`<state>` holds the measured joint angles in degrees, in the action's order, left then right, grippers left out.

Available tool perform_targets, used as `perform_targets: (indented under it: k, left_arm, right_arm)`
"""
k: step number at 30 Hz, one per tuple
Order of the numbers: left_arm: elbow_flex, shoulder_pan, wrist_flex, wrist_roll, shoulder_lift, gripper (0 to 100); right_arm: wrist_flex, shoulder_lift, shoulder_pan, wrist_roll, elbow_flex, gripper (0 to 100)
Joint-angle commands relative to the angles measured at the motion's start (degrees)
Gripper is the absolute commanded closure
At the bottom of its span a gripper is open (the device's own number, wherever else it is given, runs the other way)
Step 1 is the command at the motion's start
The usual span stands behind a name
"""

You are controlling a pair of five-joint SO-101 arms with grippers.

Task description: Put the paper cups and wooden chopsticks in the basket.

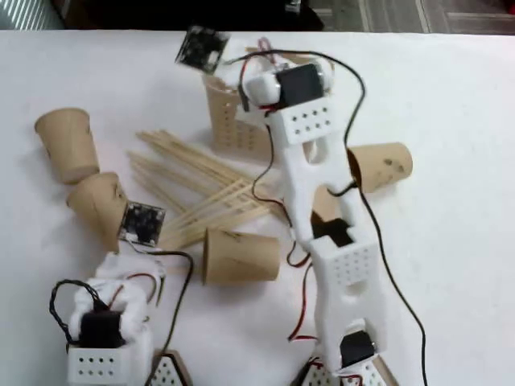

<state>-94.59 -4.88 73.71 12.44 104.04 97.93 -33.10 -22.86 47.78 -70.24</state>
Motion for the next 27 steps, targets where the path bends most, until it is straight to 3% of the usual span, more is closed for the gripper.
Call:
perform_targets:
  k: [1, 6, 11, 18, 27]
  left_arm:
    - [1.1, 0.2, -0.4, 0.4, 0.1, 97]
    - [1.1, 0.2, -0.4, 0.4, 0.1, 97]
    - [1.1, 0.3, -0.4, 0.4, 0.1, 97]
    - [1.1, 0.3, -1.1, 0.4, 0.1, 97]
    - [1.1, 0.3, -1.1, 0.4, 0.1, 97]
  right_arm:
    - [0.6, 8.7, 0.6, -2.0, -1.8, 71.3]
    - [0.6, 17.7, 0.7, -4.1, 1.7, 73.9]
    - [0.6, 31.6, 1.5, -4.1, 20.4, 73.8]
    - [0.3, 48.4, 9.8, -4.1, 42.4, 73.8]
    - [-2.9, 48.4, 19.6, -4.2, 62.0, 73.7]
